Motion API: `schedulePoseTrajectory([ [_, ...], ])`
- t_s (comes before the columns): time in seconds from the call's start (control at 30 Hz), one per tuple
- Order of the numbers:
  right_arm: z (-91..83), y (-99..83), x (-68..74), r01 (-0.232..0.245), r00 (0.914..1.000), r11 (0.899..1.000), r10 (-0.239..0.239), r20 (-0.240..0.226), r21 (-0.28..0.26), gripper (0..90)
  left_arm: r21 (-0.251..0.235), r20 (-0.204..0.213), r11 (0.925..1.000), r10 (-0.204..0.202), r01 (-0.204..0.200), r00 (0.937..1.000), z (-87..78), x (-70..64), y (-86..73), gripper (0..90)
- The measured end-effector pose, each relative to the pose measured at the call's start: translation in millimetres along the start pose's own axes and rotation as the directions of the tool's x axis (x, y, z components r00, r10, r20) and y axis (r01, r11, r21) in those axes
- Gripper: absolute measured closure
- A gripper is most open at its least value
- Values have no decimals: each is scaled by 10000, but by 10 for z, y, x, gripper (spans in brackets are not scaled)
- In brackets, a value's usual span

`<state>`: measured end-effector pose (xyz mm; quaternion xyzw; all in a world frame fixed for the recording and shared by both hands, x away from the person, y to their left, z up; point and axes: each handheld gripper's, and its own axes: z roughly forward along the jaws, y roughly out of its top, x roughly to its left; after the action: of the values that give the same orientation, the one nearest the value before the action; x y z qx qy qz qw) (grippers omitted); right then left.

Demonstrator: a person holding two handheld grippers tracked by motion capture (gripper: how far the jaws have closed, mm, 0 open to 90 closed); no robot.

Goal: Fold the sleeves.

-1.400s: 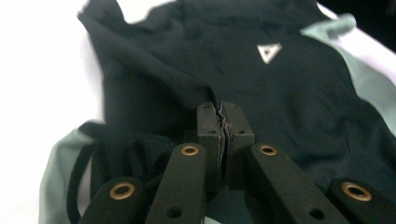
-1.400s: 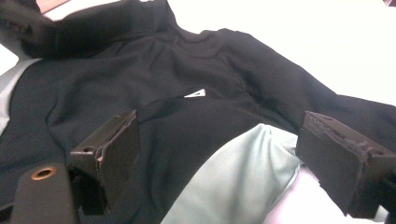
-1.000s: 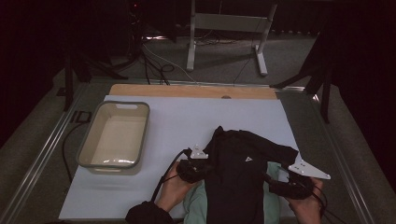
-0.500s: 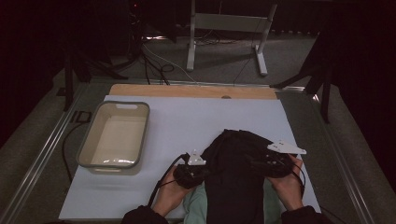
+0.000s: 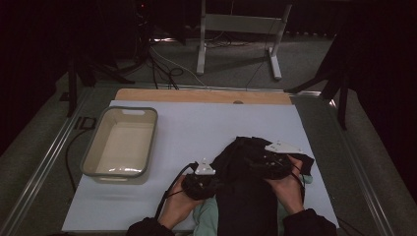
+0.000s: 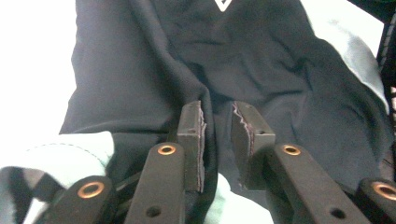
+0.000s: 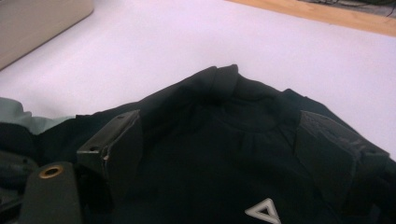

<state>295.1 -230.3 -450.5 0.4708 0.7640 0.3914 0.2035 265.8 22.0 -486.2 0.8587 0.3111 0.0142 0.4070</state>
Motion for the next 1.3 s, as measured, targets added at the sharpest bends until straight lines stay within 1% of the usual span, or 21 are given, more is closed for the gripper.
schedulePoseTrajectory([
  [0.03, 0, 0, 0, 0, 10000, 10000, 0, 0, 0, 166, 14, 23, 10000, 13, -13, 10000, 8, -7, 1, 745],
  [0.1, 80, 19, 45, -1, 10000, 9999, 2, -89, 130, 170, -2, 127, 10000, 8, -8, 9999, 19, -17, 2, 745],
  [0.13, 80, 19, 45, -1, 10000, 9999, 2, -89, 130, 170, -33, 173, 10000, -16, 16, 9998, 22, -27, 3, 745],
  [0.23, 168, 31, 102, 16, 9999, 9996, -13, -135, 270, 177, -74, 206, 10000, 23, -22, 9998, 20, -41, 7, 735],
  [0.27, 228, 34, 138, 26, 9998, 9992, -19, -185, 388, 181, -103, 248, 9999, -5, 7, 9997, 16, -44, 8, 732],
  [0.3, 228, 34, 138, 26, 9998, 9992, -19, -185, 388, 181, -124, 273, 9999, -12, 16, 9996, 14, -47, 10, 732],
  [0.37, 286, 38, 172, -44, 9996, 9987, 57, -262, 502, 197, -124, 365, 9999, -35, 40, 9993, 13, -48, 10, 725],
  [0.4, 343, 42, 194, -198, 9992, 9980, 219, -347, 593, 215, -117, 369, 9999, -20, 25, 9993, 14, -52, 9, 720],
  [0.5, 391, 52, 226, -265, 9986, 9974, 294, -434, 672, 217, -83, 381, 10000, 5, -2, 9993, 24, -62, 7, 715],
  [0.67, 472, 76, 313, -132, 9983, 9968, 176, -551, 791, 212, -132, 390, 9999, -33, 38, 9992, 43, -58, 1, 713],
  [0.77, 538, 76, 353, -206, 9977, 9949, 268, -624, 984, 243, -289, 418, 9996, -28, 40, 9991, 12, -63, 9, 684],
  [0.87, 605, 60, 383, -215, 9974, 9921, 299, -659, 1240, 332, -615, 364, 9981, 57, -35, 9993, -66, -55, 27, 636],
  [0.97, 650, 38, 403, -282, 9939, 9880, 439, -1011, 1516, 475, -938, 269, 9956, 0, 25, 9996, -146, -32, 35, 589],
  [1.03, 664, 26, 420, -197, 9923, 9866, 391, -1178, 1618, 624, -1157, 153, 9932, -96, 113, 9998, -210, -1, 32, 564],
  [1.07, 664, 20, 436, 7, 9915, 9865, 206, -1284, 1639, 782, -1268, 102, 9918, -151, 163, 9998, -242, 18, 27, 539],
  [1.1, 666, 22, 441, 112, 9906, 9863, 116, -1366, 1648, 832, -1386, 5, 9901, -206, 205, 9998, -270, 34, 21, 523],
  [1.13, 666, 22, 441, 112, 9906, 9863, 116, -1366, 1648, 832, -1493, -103, 9885, -241, 222, 9997, -298, 50, 14, 523],
  [1.17, 663, 24, 446, 208, 9921, 9864, -1, -1258, 1628, 880, -1602, -172, 9869, -241, 211, 9996, -325, 69, 5, 504],
  [1.23, 654, 38, 425, 249, 9946, 9879, -91, -1031, 1530, 888, -1764, -440, 9839, -384, 300, 9983, -371, 102, -15, 444],
  [1.27, 649, 43, 414, 277, 9957, 9884, -141, -912, 1491, 888, -1865, -528, 9815, -529, 422, 9972, -394, 125, -31, 429],
  [1.3, 643, 51, 396, 320, 9976, 9888, -225, -661, 1458, 888, -1951, -591, 9794, -644, 517, 9962, -421, 156, -53, 420],
])
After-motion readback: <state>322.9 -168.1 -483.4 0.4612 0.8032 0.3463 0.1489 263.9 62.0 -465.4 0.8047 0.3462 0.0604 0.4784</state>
